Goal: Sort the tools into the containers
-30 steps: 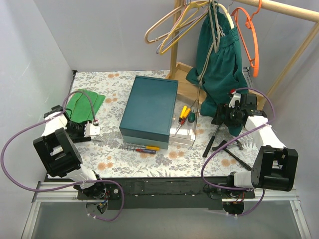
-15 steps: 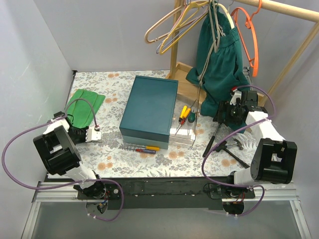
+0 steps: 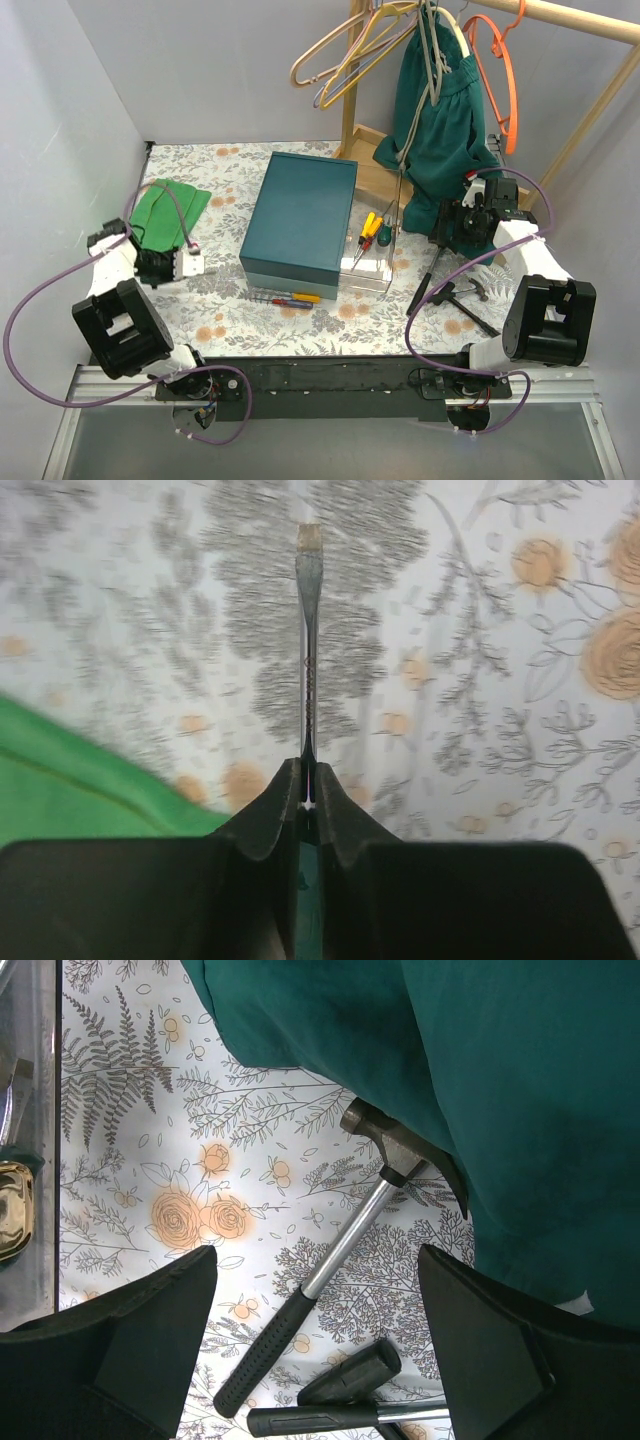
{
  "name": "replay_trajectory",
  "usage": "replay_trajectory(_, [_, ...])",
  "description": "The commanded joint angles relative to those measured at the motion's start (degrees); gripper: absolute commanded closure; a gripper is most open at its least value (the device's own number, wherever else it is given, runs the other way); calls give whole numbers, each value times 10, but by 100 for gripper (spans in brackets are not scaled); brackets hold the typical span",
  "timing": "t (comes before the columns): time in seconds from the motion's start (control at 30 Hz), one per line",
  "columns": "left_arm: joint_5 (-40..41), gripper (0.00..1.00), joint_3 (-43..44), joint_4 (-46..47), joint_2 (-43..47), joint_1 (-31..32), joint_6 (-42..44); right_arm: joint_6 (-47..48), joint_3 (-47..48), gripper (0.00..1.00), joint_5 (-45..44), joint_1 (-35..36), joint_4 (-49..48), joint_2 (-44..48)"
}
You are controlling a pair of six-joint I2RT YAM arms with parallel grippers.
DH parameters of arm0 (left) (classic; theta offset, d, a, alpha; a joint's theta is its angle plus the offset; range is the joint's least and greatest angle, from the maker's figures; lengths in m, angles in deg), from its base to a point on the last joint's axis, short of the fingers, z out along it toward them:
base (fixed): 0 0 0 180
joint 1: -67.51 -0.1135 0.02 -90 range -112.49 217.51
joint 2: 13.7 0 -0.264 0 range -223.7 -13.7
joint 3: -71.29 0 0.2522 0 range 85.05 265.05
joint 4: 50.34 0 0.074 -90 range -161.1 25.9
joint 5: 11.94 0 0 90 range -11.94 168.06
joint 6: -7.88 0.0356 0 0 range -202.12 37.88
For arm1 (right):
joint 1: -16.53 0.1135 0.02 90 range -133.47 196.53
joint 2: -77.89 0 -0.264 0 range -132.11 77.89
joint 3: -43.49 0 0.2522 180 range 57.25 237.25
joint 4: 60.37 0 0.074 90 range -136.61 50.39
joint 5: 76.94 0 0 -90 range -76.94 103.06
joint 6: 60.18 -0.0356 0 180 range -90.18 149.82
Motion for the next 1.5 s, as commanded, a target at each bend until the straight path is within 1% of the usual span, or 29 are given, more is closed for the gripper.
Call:
replay_trajectory(0.0, [-175,100,136,-41,38,16,-131,8,23,11,6,-3,-8,11])
replay_trajectory(0.03, [-199,100,165,-22,40,26,-200,8,24,11,7,-3,-11,11])
replay_trajectory(0.07, [-226,100,209,31,41,58,-288,8,24,11,7,-3,-11,9])
replay_trajectory(0.1, [-234,100,232,66,43,79,-449,8,24,11,7,-3,-12,9])
replay_trajectory(0.17, [-260,100,277,171,52,144,-614,8,26,11,8,-3,-9,8])
replay_trajectory(0.2, [-265,100,287,198,54,170,-735,8,27,11,8,-3,-8,10])
replay_trajectory(0.23, [-267,100,295,250,55,198,-785,9,26,11,8,-3,-7,10])
replay_trajectory(0.27, [-265,100,309,274,53,256,-828,8,26,11,9,-3,-6,12])
replay_trajectory(0.3, [-264,100,310,301,50,277,-889,8,26,11,8,-3,-4,14])
replay_trajectory(0.33, [-261,100,311,358,45,340,-988,8,25,11,10,-3,-5,15])
replay_trajectory(0.4, [-257,100,324,396,17,388,-1074,8,19,11,13,-3,-9,23])
replay_trajectory(0.43, [-253,100,329,425,1,413,-1142,8,17,11,14,-3,-12,25])
replay_trajectory(0.47, [-246,100,334,446,-21,461,-1178,7,13,11,15,-3,-14,28])
replay_trajectory(0.5, [-234,100,337,474,-32,480,-1213,6,12,11,16,-3,-15,31])
replay_trajectory(0.53, [-228,100,335,536,-40,511,-1255,7,11,11,16,-3,-14,34])
replay_trajectory(0.57, [-215,100,335,563,-46,524,-1310,8,12,11,15,-3,-14,39])
replay_trajectory(0.63, [-165,100,333,629,-73,557,-1356,8,10,11,12,-3,-14,45])
replay_trajectory(0.67, [-151,100,336,642,-89,563,-1403,8,8,11,11,-3,-15,51])
replay_trajectory(0.8, [-63,100,347,694,-156,594,-1516,8,2,11,16,-3,-14,65])
replay_trajectory(0.87, [-9,100,370,687,-179,619,-1536,5,0,11,17,-3,-12,72])
replay_trajectory(1.03, [60,100,396,628,-222,641,-1584,7,-3,11,18,-3,-8,91])
replay_trajectory(1.1, [63,100,394,631,-221,642,-1582,8,5,12,23,-3,-5,94])
replay_trajectory(1.13, [62,93,397,632,-219,641,-1572,8,7,12,24,-3,-2,97])
replay_trajectory(1.17, [63,63,401,633,-214,640,-1567,8,11,12,28,-3,0,101])
replay_trajectory(1.2, [60,50,411,636,-209,639,-1559,8,17,12,31,-3,3,103])
replay_trajectory(1.27, [57,33,424,639,-199,631,-1528,24,24,13,46,-2,7,108])
replay_trajectory(1.3, [57,27,429,636,-183,627,-1513,27,32,13,51,0,16,109])
replay_trajectory(1.4, [53,19,425,618,-138,592,-1455,33,35,14,55,13,27,116])
replay_trajectory(1.47, [5,19,399,594,-111,551,-1419,41,35,14,57,21,33,122])
